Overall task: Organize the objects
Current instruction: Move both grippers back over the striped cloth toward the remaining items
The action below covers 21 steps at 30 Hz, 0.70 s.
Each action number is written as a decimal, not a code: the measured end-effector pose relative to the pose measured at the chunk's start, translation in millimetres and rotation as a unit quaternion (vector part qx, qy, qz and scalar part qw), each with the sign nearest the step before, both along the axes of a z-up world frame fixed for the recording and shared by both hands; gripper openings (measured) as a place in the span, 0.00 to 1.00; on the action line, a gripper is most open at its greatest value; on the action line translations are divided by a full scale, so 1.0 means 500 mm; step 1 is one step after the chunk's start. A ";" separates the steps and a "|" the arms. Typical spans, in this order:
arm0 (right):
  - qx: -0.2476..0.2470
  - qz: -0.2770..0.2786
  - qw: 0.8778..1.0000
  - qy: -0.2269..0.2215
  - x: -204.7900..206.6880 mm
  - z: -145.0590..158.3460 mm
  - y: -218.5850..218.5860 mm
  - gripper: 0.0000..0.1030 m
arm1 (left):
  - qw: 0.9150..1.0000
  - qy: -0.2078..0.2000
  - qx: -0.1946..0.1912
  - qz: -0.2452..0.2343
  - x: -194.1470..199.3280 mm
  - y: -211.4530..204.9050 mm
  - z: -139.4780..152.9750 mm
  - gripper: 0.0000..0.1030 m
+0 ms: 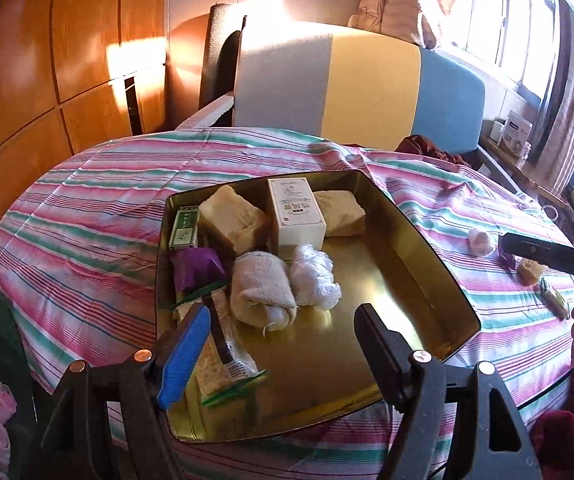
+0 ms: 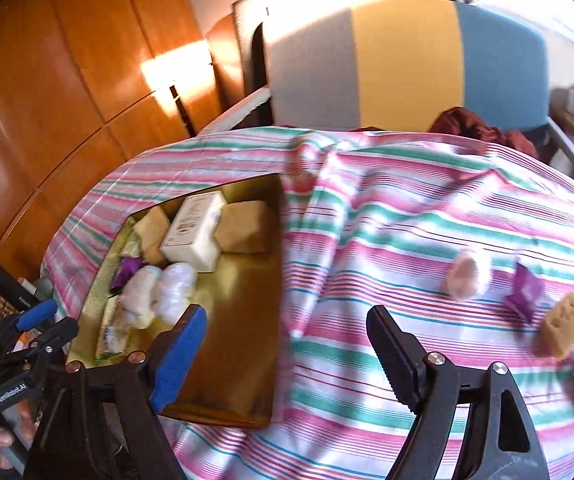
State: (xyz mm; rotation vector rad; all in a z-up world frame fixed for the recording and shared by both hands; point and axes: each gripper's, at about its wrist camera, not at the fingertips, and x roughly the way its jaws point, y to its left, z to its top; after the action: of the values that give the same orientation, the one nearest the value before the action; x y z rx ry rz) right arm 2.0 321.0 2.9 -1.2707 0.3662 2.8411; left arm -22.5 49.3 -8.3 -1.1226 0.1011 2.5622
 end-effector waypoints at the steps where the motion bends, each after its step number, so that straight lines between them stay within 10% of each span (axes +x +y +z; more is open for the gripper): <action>1: 0.001 -0.012 1.000 -0.001 0.009 0.001 0.025 0.81 | 1.000 0.000 -0.001 -0.006 0.002 0.009 0.001 0.73; 13: 0.026 -0.177 0.984 0.006 0.131 -0.010 0.356 0.81 | 0.996 -0.031 -0.003 -0.089 0.014 0.139 -0.001 0.73; 21: -0.077 -0.316 0.946 0.014 0.218 -0.056 0.512 0.81 | 0.988 -0.075 -0.004 -0.137 0.019 0.243 -0.020 0.73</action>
State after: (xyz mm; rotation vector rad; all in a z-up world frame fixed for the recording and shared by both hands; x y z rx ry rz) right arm 111.1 577.0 -25.1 -0.9069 0.8368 2.3133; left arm -13.1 171.0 -18.2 -1.2082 0.2132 2.2318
